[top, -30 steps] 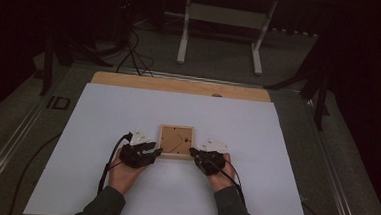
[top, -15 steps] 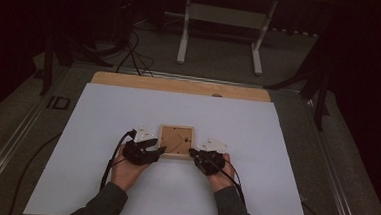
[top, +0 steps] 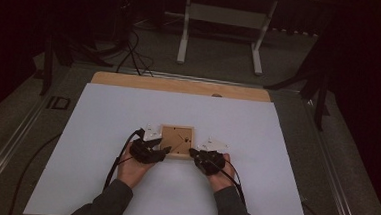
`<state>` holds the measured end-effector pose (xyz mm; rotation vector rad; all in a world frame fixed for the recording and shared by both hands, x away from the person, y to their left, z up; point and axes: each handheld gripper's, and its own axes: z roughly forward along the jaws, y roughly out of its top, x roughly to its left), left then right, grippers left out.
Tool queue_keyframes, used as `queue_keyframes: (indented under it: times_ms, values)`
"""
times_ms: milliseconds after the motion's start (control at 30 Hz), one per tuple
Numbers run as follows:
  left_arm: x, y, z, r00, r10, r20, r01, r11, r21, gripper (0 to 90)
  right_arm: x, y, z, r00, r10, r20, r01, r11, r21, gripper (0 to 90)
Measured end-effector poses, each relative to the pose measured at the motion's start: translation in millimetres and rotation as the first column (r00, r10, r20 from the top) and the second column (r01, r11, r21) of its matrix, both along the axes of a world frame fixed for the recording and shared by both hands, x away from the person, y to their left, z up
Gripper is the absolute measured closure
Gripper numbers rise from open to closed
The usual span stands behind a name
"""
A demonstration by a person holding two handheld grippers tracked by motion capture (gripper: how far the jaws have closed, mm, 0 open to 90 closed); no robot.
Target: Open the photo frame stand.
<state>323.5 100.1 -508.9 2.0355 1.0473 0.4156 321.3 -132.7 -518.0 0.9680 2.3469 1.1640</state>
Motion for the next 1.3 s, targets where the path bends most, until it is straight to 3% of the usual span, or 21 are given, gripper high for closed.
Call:
queue_keyframes:
  times_ms: [700, 967, 1233, 1267, 1300]
  values:
    - [11.1, -13.8, -4.6, 0.9995, -0.020, -0.022, 0.021, 0.9983, 0.055, 49.7, 0.0, -0.4, -0.3, 1.0000, -0.001, 0.000, 0.001, 1.0000, 0.003, 88.5]
    - [10.3, -15.8, -0.3, 0.9997, -0.021, -0.010, 0.022, 0.9971, 0.073, 50.5, 0.1, -0.5, -0.3, 1.0000, -0.001, 0.001, 0.001, 1.0000, 0.004, 88.5]
    - [11.3, -16.6, 12.2, 0.9999, -0.015, 0.008, 0.015, 0.9989, 0.044, 50.7, -0.2, -0.2, -0.4, 1.0000, -0.004, 0.001, 0.004, 1.0000, 0.005, 88.5]
    - [11.6, -15.8, 12.6, 0.9997, 0.018, 0.018, -0.019, 0.9979, 0.062, 61.3, -0.3, -0.2, -0.4, 1.0000, -0.003, 0.001, 0.003, 1.0000, 0.004, 88.5]
    - [13.2, -13.9, 12.5, 0.9999, 0.012, -0.003, -0.012, 0.9996, 0.025, 60.9, -0.3, -0.2, -0.4, 1.0000, -0.003, 0.001, 0.003, 1.0000, 0.004, 88.5]
